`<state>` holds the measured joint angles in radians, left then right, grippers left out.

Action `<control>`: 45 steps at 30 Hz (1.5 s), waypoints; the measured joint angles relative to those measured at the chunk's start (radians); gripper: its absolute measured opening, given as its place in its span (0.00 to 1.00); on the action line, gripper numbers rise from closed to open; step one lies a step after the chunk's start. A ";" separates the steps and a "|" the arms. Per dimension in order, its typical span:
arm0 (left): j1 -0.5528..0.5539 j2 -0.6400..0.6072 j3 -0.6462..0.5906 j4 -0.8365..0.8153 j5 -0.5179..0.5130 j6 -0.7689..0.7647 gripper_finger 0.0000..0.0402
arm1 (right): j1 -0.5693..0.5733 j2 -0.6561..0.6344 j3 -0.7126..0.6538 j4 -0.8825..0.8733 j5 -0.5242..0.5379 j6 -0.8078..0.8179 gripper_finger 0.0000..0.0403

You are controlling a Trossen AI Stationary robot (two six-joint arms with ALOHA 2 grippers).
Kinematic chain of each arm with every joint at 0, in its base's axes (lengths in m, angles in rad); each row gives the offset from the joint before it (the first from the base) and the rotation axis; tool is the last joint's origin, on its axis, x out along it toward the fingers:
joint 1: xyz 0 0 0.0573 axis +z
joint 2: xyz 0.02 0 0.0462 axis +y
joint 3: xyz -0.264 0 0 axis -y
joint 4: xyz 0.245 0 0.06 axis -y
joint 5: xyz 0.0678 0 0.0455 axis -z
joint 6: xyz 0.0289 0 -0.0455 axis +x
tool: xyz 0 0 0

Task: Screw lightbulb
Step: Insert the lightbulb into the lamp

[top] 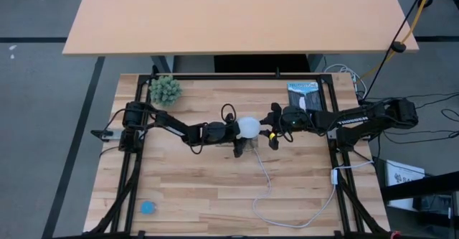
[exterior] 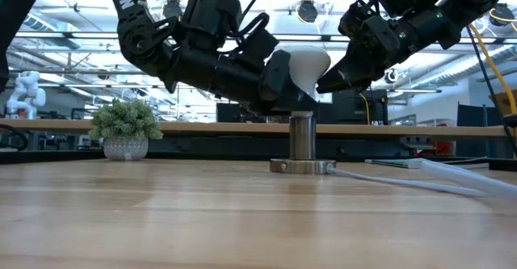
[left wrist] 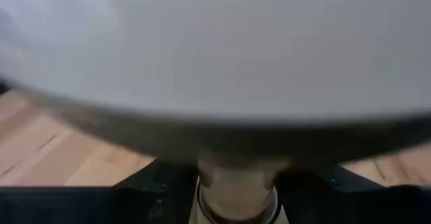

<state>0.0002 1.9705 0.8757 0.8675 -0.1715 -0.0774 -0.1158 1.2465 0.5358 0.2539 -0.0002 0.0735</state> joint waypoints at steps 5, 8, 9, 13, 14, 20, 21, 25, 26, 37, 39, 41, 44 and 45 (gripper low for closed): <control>0.002 0.000 0.000 0.019 0.000 0.001 0.45 | 0.000 0.000 0.000 -0.001 0.000 0.004 0.41; 0.003 0.000 0.000 0.018 0.000 0.001 0.45 | 0.000 0.000 0.000 -0.003 0.000 0.004 0.41; 0.003 0.000 0.000 0.018 0.000 0.001 0.45 | 0.000 0.000 0.000 -0.004 0.000 0.010 0.41; 0.003 -0.001 0.000 0.014 -0.001 0.004 0.45 | 0.000 0.000 0.000 -0.010 -0.001 0.019 0.41; 0.003 -0.001 0.000 0.005 -0.001 0.006 0.45 | 0.000 0.000 0.000 -0.013 -0.001 0.019 0.41; 0.003 -0.001 0.000 -0.014 -0.001 0.008 0.45 | 0.000 0.000 0.000 -0.024 -0.003 0.019 0.41; 0.003 -0.001 0.000 -0.014 -0.001 0.009 0.45 | 0.000 0.000 0.000 -0.024 -0.003 0.019 0.41; 0.003 -0.010 0.000 -0.020 0.004 0.013 0.45 | 0.000 0.000 0.000 -0.026 -0.002 0.019 0.41; 0.003 -0.010 0.000 -0.020 0.006 0.018 0.45 | 0.000 0.000 0.000 -0.028 -0.002 0.019 0.41; 0.003 -0.048 -0.040 -0.028 0.014 0.020 0.45 | 0.000 0.000 0.000 -0.029 -0.003 0.019 0.41; 0.003 -0.079 -0.069 -0.026 0.015 0.007 0.45 | 0.000 0.000 0.000 -0.034 -0.003 0.019 0.41; -0.001 -0.105 -0.100 -0.020 0.014 -0.009 0.45 | 0.000 0.000 0.000 -0.041 -0.003 0.019 0.41; -0.003 -0.109 -0.120 -0.016 0.014 -0.036 0.45 | 0.000 0.000 0.000 -0.042 -0.003 0.019 0.41; -0.003 -0.108 -0.122 -0.021 0.014 -0.044 0.45 | 0.000 0.000 0.000 -0.040 -0.003 0.019 0.41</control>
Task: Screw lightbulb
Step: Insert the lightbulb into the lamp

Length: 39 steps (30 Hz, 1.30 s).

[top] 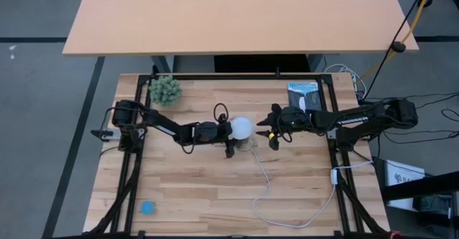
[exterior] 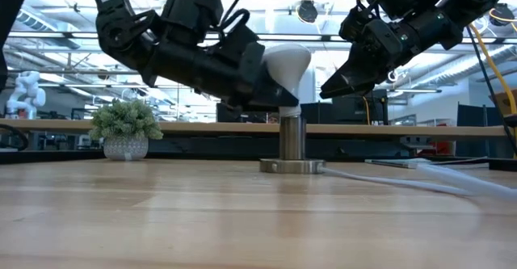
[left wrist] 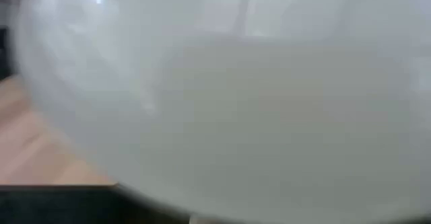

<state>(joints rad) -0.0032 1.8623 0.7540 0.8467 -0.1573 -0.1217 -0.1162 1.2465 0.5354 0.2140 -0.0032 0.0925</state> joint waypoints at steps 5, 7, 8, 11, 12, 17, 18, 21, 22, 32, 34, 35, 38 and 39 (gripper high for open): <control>0.000 0.003 0.000 0.015 0.000 -0.006 0.45 | 0.000 0.000 0.000 0.003 0.000 0.000 0.41; 0.000 0.003 0.000 0.022 0.000 -0.006 0.45 | 0.000 0.000 0.000 0.005 0.000 0.000 0.41; 0.000 0.003 0.001 0.023 0.000 -0.006 0.45 | 0.000 0.000 0.000 0.004 0.000 0.000 0.41; 0.000 0.003 0.007 0.013 0.000 -0.012 0.45 | 0.000 0.000 0.000 0.005 0.000 0.000 0.41; 0.000 0.003 0.015 -0.001 0.000 -0.011 0.45 | 0.000 0.000 0.000 0.005 0.000 0.000 0.41; 0.003 0.003 0.082 -0.143 -0.003 -0.007 0.45 | 0.000 0.000 0.000 0.005 -0.001 0.001 0.41; 0.004 0.003 0.096 -0.188 -0.005 -0.007 0.45 | 0.000 0.000 0.000 0.006 -0.001 0.005 0.41; 0.011 0.003 0.122 -0.272 -0.008 -0.008 0.45 | 0.000 0.000 0.000 0.005 -0.001 0.005 0.41; 0.011 0.003 0.124 -0.275 -0.009 -0.009 0.45 | 0.000 0.000 0.000 0.005 -0.001 0.006 0.41; 0.011 0.003 0.125 -0.264 -0.010 -0.007 0.45 | 0.000 0.000 0.000 0.004 -0.001 0.015 0.41; 0.009 0.003 0.125 -0.264 -0.010 -0.002 0.45 | 0.000 0.000 0.000 0.005 -0.001 0.011 0.41; 0.009 0.003 0.125 -0.264 -0.010 0.002 0.45 | 0.000 0.000 0.000 0.005 -0.001 0.007 0.41; 0.003 0.003 0.125 -0.263 -0.012 0.030 0.45 | 0.000 0.000 0.000 0.007 0.000 -0.006 0.41; 0.000 0.003 0.125 -0.261 -0.012 0.044 0.45 | 0.000 0.000 0.000 0.009 0.000 -0.013 0.41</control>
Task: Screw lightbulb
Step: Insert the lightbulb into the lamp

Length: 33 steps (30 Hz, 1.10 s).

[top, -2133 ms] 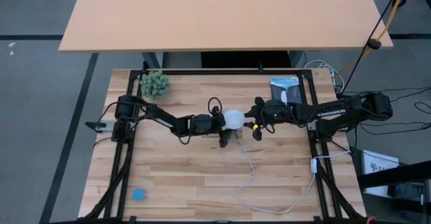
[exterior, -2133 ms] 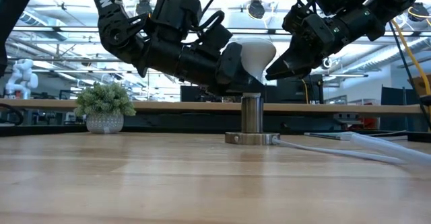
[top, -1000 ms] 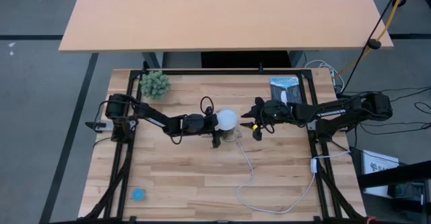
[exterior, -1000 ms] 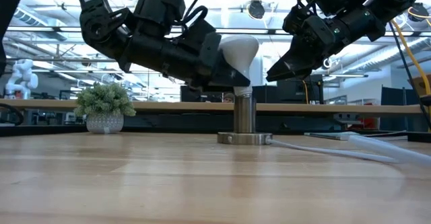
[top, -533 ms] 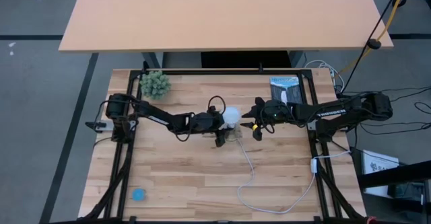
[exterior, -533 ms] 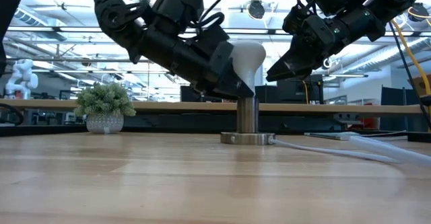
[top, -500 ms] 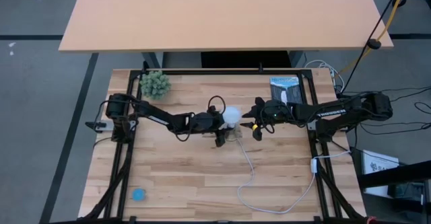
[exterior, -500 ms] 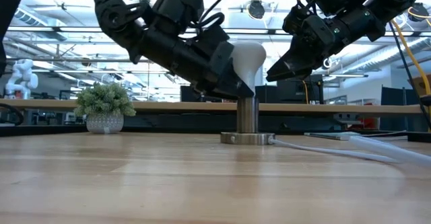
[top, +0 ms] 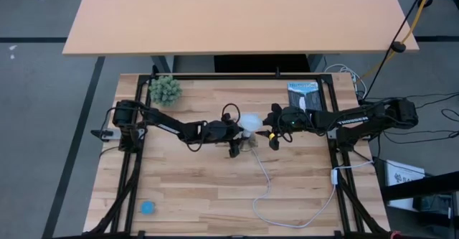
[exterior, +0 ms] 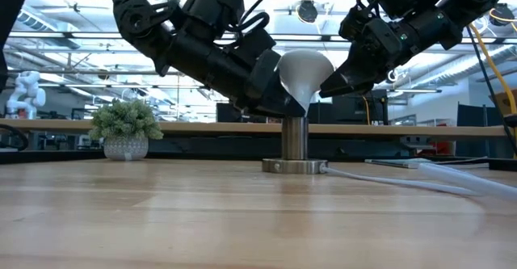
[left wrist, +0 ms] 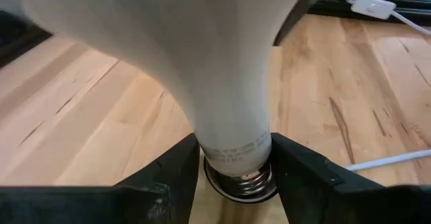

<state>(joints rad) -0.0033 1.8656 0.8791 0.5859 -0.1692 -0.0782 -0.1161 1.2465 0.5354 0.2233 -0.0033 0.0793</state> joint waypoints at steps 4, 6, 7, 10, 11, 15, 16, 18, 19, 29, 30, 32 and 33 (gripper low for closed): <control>-0.010 0.000 0.000 0.030 0.000 0.049 0.45 | 0.000 0.000 0.000 0.029 0.000 -0.047 0.41; -0.013 0.000 0.000 0.037 -0.005 0.070 0.45 | 0.000 0.000 0.000 0.037 -0.003 -0.062 0.41; -0.015 0.000 0.000 0.037 -0.009 0.081 0.45 | 0.000 0.000 0.000 0.037 -0.003 -0.063 0.41; -0.019 0.000 0.000 0.036 -0.028 0.088 0.45 | 0.000 0.000 0.000 0.034 -0.005 -0.071 0.41; -0.019 0.000 0.000 0.035 -0.030 0.088 0.45 | 0.000 0.000 0.000 0.035 -0.020 -0.076 0.41; -0.018 0.000 0.000 0.026 -0.031 0.091 0.45 | 0.000 0.000 0.000 0.043 -0.078 -0.099 0.41; -0.018 0.000 0.000 0.026 -0.031 0.092 0.45 | 0.001 0.000 0.000 0.044 -0.081 -0.099 0.41; -0.017 0.000 0.000 0.022 -0.032 0.109 0.45 | 0.000 0.000 0.000 0.042 -0.082 -0.099 0.41; -0.017 0.000 0.000 0.017 -0.033 0.119 0.45 | 0.000 0.000 0.000 0.043 -0.082 -0.099 0.41; -0.017 0.000 0.000 0.012 -0.033 0.126 0.45 | 0.029 0.000 0.000 0.042 -0.081 -0.127 0.41; -0.017 0.000 0.000 0.012 -0.033 0.125 0.45 | 0.030 0.000 0.000 0.042 -0.081 -0.125 0.41; -0.017 0.000 0.000 0.013 -0.033 0.125 0.45 | 0.029 0.000 0.000 0.042 -0.077 -0.121 0.41; -0.017 0.000 0.000 0.013 -0.033 0.125 0.45 | 0.029 0.000 0.000 0.042 -0.077 -0.120 0.41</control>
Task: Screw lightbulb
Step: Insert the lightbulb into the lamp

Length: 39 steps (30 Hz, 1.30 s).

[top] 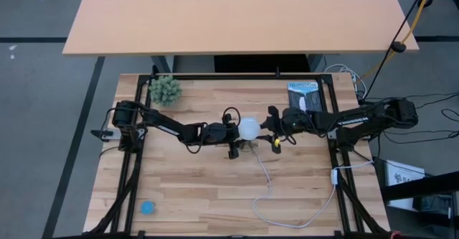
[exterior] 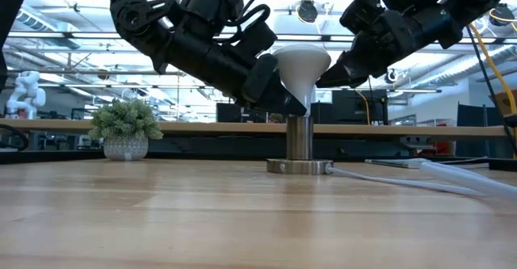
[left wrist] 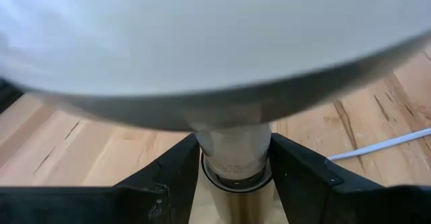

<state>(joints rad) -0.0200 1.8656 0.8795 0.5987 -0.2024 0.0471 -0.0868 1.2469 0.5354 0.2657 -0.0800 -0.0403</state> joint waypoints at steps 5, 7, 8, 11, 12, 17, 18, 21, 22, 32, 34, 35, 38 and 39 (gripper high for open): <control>0.000 0.000 0.000 0.000 0.000 -0.018 0.45 | 0.000 0.000 0.000 0.000 0.001 0.002 0.41; 0.000 0.000 0.000 0.000 0.000 -0.020 0.45 | 0.000 0.000 0.000 0.000 0.001 0.002 0.41; 0.000 0.000 0.000 0.000 0.000 -0.020 0.45 | 0.000 0.000 0.000 0.000 0.001 0.002 0.41; 0.001 0.000 0.000 0.000 0.000 -0.021 0.45 | 0.000 0.000 0.000 0.000 0.001 0.002 0.41; 0.002 0.000 0.000 0.000 0.000 -0.021 0.45 | 0.000 0.000 0.000 0.000 0.001 0.002 0.41; 0.006 0.000 0.000 0.000 -0.011 -0.021 0.45 | 0.000 0.000 0.000 0.000 0.001 0.002 0.41; 0.006 0.000 0.000 0.000 -0.012 -0.021 0.45 | 0.000 0.000 0.000 0.000 0.000 0.002 0.41; 0.006 0.000 0.000 0.000 -0.012 -0.039 0.45 | 0.000 0.000 0.000 0.000 0.000 0.002 0.41; 0.006 0.000 0.000 0.000 -0.012 -0.047 0.45 | 0.000 0.000 0.000 0.000 0.000 0.002 0.41; 0.006 0.000 0.000 0.000 -0.016 -0.074 0.45 | 0.000 0.000 0.000 -0.001 0.000 0.003 0.41; 0.006 0.000 0.000 0.000 -0.017 -0.074 0.45 | 0.000 0.000 0.000 -0.001 0.000 0.003 0.41; 0.006 0.000 0.000 0.000 -0.017 -0.075 0.45 | 0.000 0.000 0.000 -0.001 0.000 0.003 0.41; 0.008 0.000 0.000 0.000 -0.017 -0.098 0.45 | 0.000 0.000 0.000 -0.001 0.000 0.003 0.41; 0.010 0.000 0.000 0.000 -0.017 -0.107 0.45 | 0.000 0.000 0.000 -0.001 0.000 0.003 0.41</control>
<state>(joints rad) -0.0105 1.8656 0.8795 0.5987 -0.2195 -0.0603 -0.0868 1.2469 0.5354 0.2649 -0.0795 -0.0376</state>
